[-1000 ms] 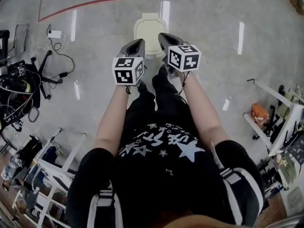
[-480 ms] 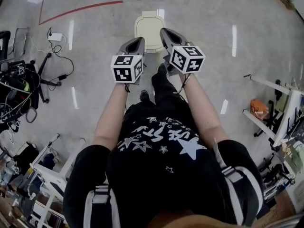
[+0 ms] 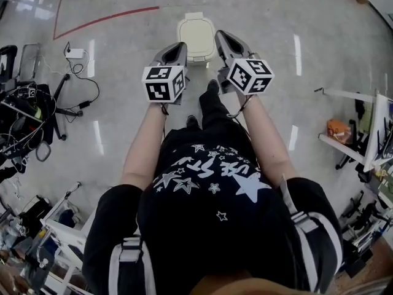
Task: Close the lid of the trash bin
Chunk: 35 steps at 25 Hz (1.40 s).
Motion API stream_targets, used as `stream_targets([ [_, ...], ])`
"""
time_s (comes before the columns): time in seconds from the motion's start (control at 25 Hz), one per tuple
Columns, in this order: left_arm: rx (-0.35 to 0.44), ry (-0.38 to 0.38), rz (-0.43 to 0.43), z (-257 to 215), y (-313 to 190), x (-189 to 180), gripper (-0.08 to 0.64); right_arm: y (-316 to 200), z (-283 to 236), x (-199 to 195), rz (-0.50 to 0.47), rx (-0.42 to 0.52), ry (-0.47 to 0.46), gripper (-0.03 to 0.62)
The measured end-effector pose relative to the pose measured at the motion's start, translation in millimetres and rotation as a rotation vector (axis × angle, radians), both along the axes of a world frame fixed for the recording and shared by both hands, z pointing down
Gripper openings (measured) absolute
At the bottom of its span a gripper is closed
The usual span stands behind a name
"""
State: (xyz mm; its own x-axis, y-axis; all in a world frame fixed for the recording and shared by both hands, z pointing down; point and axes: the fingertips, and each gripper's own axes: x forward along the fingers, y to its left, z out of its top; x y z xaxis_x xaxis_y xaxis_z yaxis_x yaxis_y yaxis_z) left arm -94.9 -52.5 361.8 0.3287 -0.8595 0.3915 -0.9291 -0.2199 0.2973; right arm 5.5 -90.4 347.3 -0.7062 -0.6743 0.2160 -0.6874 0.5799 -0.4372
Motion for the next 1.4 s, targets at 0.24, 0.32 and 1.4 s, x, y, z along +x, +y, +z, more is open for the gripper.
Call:
stream_targets([
  [0.24, 0.071, 0.021, 0.028, -23, 30, -3, 0.011, 49, -17, 4, 0.029, 0.059, 0.042, 0.006],
  [0.32, 0.071, 0.024, 0.031, -24, 40, 0, 0.011, 63, -22, 12, 0.039, 0.071, 0.055, 0.006],
  [1.4, 0.133, -0.001, -0.052, -68, 159, 102, 0.012, 176, -59, 116, -0.056, 0.14, 0.039, 0.006],
])
